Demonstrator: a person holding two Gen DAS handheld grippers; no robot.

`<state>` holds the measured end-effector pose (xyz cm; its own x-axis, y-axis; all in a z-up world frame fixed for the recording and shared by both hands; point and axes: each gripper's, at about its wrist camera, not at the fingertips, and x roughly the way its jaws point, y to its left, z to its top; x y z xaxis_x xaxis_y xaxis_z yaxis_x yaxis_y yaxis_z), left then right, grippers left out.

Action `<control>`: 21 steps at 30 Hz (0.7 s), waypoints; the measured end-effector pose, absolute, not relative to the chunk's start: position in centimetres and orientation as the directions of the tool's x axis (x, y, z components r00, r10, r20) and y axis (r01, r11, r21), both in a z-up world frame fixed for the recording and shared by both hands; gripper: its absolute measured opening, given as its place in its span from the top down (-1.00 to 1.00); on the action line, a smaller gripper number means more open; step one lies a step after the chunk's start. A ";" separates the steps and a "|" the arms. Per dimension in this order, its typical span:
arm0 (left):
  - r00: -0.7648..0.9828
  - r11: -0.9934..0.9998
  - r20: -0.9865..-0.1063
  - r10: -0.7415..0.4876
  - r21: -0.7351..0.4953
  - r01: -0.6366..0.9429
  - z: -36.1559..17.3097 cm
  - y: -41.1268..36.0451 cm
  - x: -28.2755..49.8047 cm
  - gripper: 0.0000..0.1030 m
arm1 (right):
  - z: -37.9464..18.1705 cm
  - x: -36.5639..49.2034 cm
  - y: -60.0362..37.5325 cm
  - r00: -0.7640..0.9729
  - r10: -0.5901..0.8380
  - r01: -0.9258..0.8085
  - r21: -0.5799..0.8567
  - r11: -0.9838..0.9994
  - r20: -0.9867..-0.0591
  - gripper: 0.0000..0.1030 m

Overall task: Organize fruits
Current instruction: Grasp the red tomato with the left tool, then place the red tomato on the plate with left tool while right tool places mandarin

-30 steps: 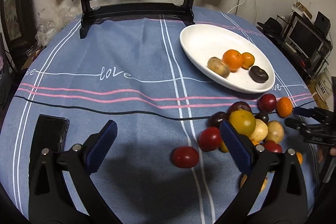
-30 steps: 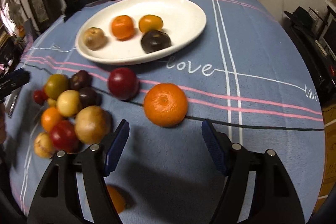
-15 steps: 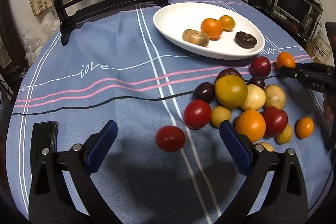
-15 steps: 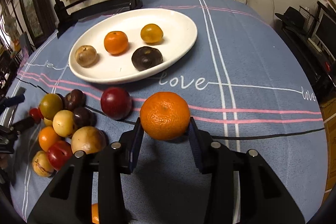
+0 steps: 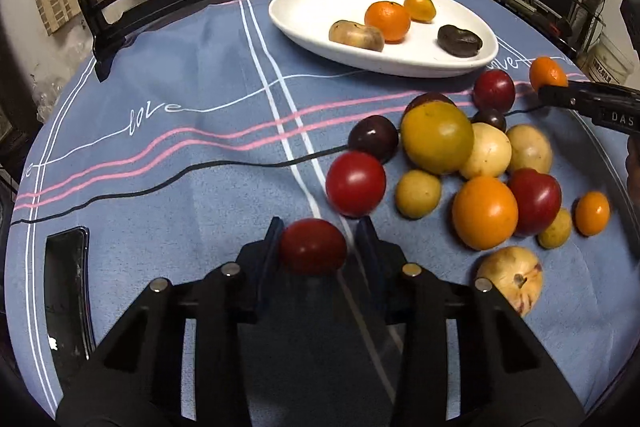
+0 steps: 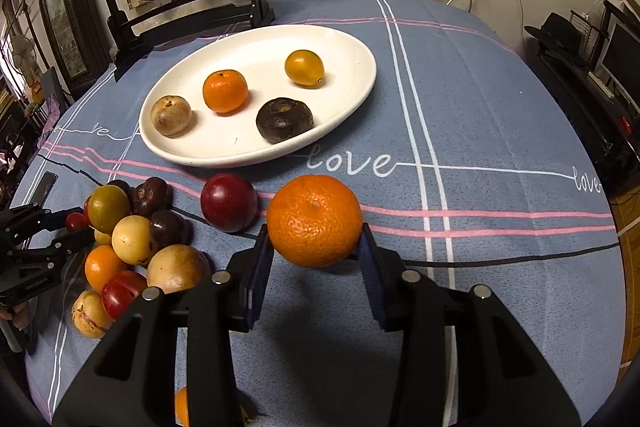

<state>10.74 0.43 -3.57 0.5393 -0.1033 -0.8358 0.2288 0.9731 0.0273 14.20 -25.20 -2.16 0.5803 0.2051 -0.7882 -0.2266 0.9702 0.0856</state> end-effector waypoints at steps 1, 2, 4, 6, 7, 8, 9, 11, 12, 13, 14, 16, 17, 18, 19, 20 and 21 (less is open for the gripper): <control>0.533 0.974 -0.839 -0.107 0.019 0.225 -3.6 0.6 10.7 0.23 | -2.1 14.2 -25.1 0.582 0.203 -0.226 0.083 0.971 -0.788 0.18; 0.530 0.975 -0.841 -0.110 0.013 0.223 -3.6 0.7 10.7 0.22 | -2.1 14.1 -25.2 0.583 0.202 -0.226 0.081 0.971 -0.787 0.18; 0.532 0.976 -0.840 -0.107 0.013 0.218 -3.6 0.9 10.4 0.20 | -2.1 14.1 -25.2 0.585 0.200 -0.227 0.078 0.971 -0.786 0.18; 0.533 0.976 -0.839 -0.107 0.015 0.219 -3.6 0.9 10.1 0.24 | -2.0 14.1 -25.1 0.584 0.202 -0.230 0.079 0.970 -0.786 0.18; 0.535 0.975 -0.838 -0.108 0.014 0.220 -3.5 0.8 10.0 0.26 | -2.0 14.1 -25.1 0.584 0.204 -0.231 0.079 0.970 -0.786 0.18; 0.539 0.975 -0.835 -0.110 0.015 0.222 -3.5 0.8 9.9 0.33 | -2.0 14.1 -25.1 0.584 0.206 -0.234 0.080 0.969 -0.785 0.18; 0.545 0.975 -0.831 -0.111 0.015 0.222 -3.4 0.8 9.9 0.40 | -2.0 14.1 -25.1 0.585 0.207 -0.236 0.080 0.969 -0.784 0.18; 0.549 0.975 -0.824 -0.136 -0.014 0.221 -3.0 0.8 9.9 0.41 | -1.9 14.0 -25.1 0.588 0.212 -0.240 0.082 0.967 -0.780 0.18; 0.553 0.975 -0.821 -0.142 -0.021 0.220 -2.8 0.8 9.9 0.41 | -1.9 14.0 -25.1 0.589 0.215 -0.242 0.084 0.967 -0.779 0.18; 0.566 0.976 -0.812 -0.145 -0.023 0.218 -2.4 0.7 9.8 0.41 | -1.8 14.0 -25.1 0.591 0.218 -0.243 0.086 0.966 -0.776 0.18; 0.583 0.976 -0.799 -0.148 -0.023 0.217 -1.9 0.7 9.7 0.41 | -1.7 13.9 -25.1 0.596 0.222 -0.243 0.090 0.966 -0.772 0.18; 0.610 0.975 -0.774 -0.167 -0.038 0.220 -0.9 0.7 9.4 0.41 | -1.5 13.8 -25.3 0.606 0.232 -0.243 0.100 0.965 -0.761 0.18; 0.625 0.974 -0.760 -0.178 -0.045 0.222 -0.3 0.8 9.2 0.41 | -1.3 13.8 -25.3 0.610 0.236 -0.243 0.104 0.964 -0.756 0.18; 0.634 0.974 -0.751 -0.183 -0.051 0.220 0.0 0.8 9.1 0.41 | -1.2 13.7 -25.3 0.615 0.240 -0.244 0.108 0.964 -0.751 0.18; 0.642 0.975 -0.743 -0.189 -0.064 0.214 0.5 0.9 9.1 0.41 | -1.1 13.6 -25.3 0.625 0.247 -0.247 0.113 0.962 -0.740 0.18; 0.644 0.976 -0.741 -0.191 -0.073 0.206 0.8 0.9 9.3 0.41 | -0.9 13.6 -25.3 0.632 0.253 -0.249 0.117 0.961 -0.733 0.18; 0.645 0.978 -0.741 -0.186 -0.076 0.195 1.0 0.9 9.6 0.41 | -0.9 13.5 -25.2 0.638 0.259 -0.252 0.122 0.960 -0.725 0.18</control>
<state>9.61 0.92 1.02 0.6448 -0.1861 -0.7413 0.1946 0.9779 -0.0762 13.53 -25.24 -0.85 0.6381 0.2592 -0.7250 -0.2520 0.9601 0.1215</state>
